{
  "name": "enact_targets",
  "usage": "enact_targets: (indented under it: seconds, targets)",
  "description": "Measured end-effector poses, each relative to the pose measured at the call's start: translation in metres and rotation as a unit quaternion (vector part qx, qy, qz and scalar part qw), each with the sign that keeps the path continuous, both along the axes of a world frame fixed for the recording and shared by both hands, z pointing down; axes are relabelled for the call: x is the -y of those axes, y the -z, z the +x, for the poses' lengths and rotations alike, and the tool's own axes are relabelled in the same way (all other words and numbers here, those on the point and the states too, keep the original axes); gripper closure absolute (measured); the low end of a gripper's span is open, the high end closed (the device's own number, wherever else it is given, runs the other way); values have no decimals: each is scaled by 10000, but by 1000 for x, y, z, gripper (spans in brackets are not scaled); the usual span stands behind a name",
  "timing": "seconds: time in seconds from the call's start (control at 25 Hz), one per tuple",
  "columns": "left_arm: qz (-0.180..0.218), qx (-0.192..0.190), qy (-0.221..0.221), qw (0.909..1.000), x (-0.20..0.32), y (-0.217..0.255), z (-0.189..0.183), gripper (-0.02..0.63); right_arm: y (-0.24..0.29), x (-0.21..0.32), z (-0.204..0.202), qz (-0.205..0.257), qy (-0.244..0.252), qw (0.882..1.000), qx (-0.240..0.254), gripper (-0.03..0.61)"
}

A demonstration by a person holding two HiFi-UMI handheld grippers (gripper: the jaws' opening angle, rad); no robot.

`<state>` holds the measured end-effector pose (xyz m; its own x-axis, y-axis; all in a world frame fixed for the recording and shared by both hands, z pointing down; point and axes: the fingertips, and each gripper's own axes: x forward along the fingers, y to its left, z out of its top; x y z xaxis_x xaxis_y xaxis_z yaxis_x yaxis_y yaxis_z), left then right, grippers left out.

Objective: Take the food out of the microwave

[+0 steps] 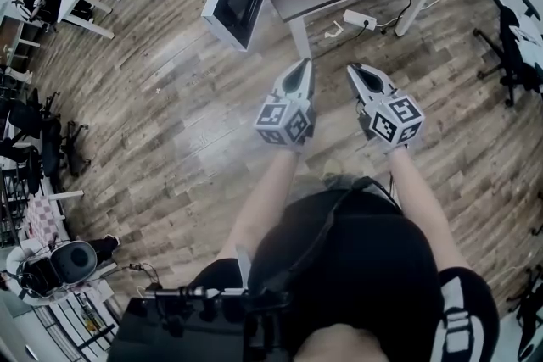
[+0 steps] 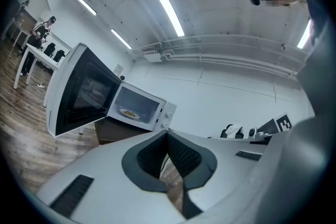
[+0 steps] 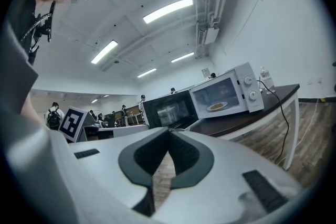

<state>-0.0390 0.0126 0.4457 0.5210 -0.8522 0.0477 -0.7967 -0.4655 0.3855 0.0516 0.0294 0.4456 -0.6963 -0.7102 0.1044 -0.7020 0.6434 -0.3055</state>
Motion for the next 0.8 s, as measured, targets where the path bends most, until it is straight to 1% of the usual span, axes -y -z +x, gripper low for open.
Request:
enact_targets:
  seconds: [0.24, 0.52, 0.64, 0.8]
  targets:
    - [-34, 36, 51, 10000, 7, -2, 5, 607, -3, 11, 11, -28, -26, 10000, 68, 577]
    - [-158, 145, 132, 9997, 8, -9, -3, 607, -12, 17, 14, -158, -91, 9997, 130, 577]
    - [-171, 158, 135, 9996, 12, -13, -2, 606, -13, 22, 17, -106, -188, 9997, 127, 577]
    - [-111, 95, 93, 9999, 30, -13, 7, 607, -9, 37, 22, 3, -235, 9997, 91, 577]
